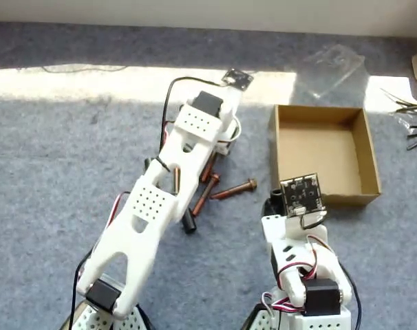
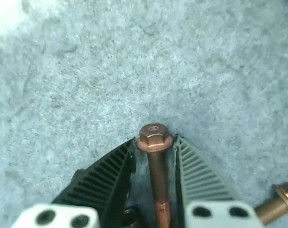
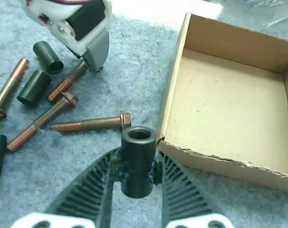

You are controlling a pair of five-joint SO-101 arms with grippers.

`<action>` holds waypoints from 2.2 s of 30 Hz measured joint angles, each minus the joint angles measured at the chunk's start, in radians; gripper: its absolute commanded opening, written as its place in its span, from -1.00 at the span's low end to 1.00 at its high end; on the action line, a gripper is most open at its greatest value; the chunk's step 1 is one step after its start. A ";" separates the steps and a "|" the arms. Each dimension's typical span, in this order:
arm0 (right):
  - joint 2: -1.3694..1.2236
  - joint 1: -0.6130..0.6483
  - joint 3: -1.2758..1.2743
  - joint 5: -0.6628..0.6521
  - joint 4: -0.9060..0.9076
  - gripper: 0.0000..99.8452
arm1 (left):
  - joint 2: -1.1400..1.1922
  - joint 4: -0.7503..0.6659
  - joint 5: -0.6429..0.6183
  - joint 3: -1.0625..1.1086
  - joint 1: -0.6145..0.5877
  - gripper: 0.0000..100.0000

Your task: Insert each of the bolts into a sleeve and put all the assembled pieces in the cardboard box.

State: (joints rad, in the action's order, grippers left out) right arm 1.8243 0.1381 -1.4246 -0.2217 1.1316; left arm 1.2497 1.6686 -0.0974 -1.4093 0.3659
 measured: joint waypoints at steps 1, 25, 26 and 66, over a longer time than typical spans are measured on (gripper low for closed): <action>0.000 0.000 0.000 0.000 0.000 -0.99 | 0.000 -0.002 0.000 0.000 0.000 -0.75; 0.000 0.000 0.000 0.000 -0.003 -0.99 | 0.054 0.018 -0.011 -0.038 0.000 -0.75; 0.000 0.000 0.000 0.000 -0.003 -0.99 | 0.054 0.018 -0.012 -0.038 0.000 -0.77; 0.000 0.000 0.000 0.000 -0.003 -0.99 | 0.060 0.051 -0.066 -0.038 0.011 -0.99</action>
State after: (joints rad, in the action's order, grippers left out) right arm 1.8243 0.1381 -1.4246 -0.2217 1.1285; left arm 1.3096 1.7192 -0.1634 -1.4477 0.3767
